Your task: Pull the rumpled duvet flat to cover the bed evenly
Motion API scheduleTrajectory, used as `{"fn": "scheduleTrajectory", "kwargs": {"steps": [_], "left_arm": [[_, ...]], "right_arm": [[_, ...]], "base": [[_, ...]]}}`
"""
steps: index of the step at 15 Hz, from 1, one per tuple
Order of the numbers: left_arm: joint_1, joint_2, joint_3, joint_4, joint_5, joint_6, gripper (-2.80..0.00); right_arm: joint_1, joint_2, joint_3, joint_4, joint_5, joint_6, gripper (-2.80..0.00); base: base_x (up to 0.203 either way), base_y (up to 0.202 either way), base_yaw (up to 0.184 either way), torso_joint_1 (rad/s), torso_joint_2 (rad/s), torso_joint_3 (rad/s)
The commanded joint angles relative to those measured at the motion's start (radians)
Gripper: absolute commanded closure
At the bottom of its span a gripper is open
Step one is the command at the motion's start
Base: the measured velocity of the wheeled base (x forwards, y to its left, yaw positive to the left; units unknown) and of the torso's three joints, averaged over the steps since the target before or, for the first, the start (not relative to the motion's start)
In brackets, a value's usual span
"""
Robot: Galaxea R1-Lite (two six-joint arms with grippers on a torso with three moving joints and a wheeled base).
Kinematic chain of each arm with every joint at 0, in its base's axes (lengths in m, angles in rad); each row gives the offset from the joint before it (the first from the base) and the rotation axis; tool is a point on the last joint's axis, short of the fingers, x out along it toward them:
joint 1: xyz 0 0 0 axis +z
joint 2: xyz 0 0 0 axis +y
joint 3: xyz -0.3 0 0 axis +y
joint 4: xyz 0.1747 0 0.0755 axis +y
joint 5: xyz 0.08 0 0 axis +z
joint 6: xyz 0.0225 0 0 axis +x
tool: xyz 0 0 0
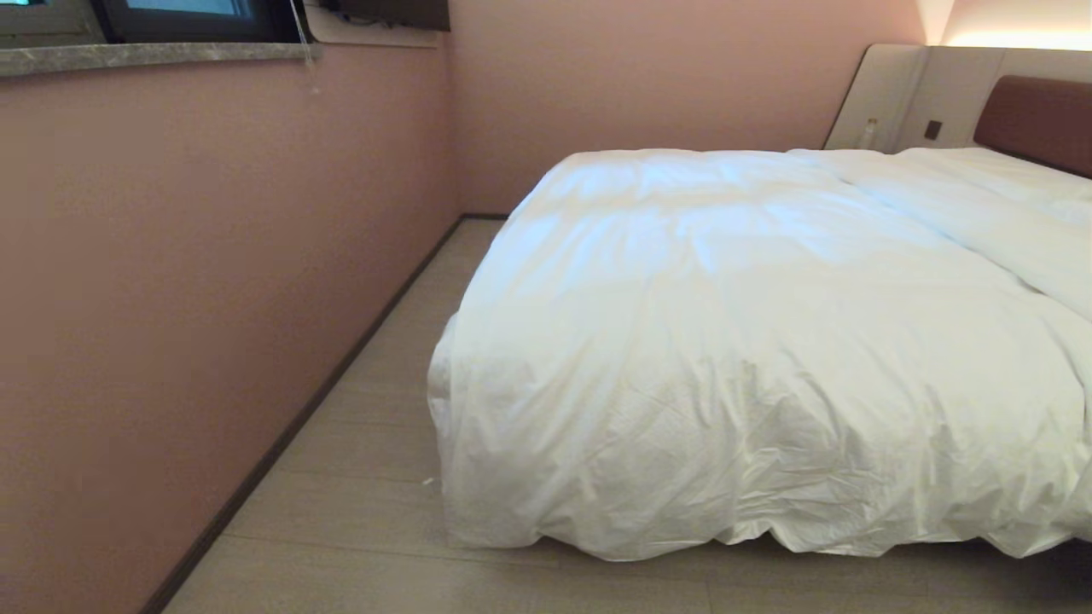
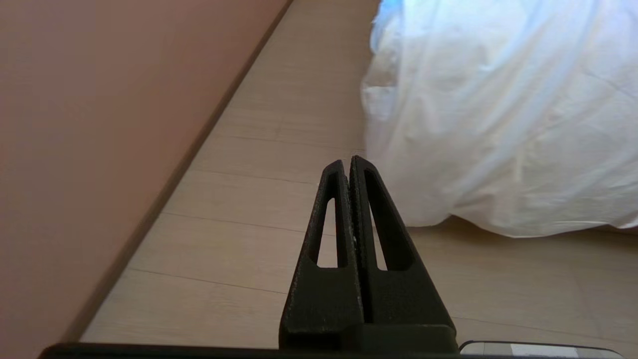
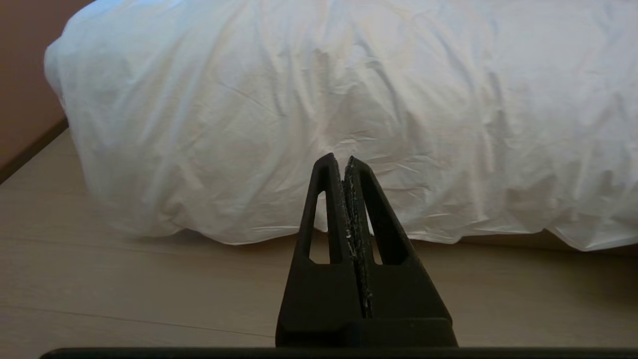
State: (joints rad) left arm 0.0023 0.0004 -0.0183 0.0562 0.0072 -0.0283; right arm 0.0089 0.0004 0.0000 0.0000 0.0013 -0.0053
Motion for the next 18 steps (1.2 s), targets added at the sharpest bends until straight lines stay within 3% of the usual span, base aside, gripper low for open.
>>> {"fn": "scheduleTrajectory", "kwargs": {"steps": [1,18], "left_arm": [[0.001,0.0,0.0,0.001,0.0,-0.001,0.0],[0.001,0.0,0.0,0.001,0.0,-0.001,0.0]], "right_arm": [[0.0,0.0,0.0,0.0,0.0,-0.001,0.0],[0.0,0.0,0.0,0.0,0.0,-0.001,0.0]], "base": [[0.0,0.197,-0.003,0.005,0.0,0.0],[0.0,0.196,-0.002,0.002,0.0,0.003]]}}
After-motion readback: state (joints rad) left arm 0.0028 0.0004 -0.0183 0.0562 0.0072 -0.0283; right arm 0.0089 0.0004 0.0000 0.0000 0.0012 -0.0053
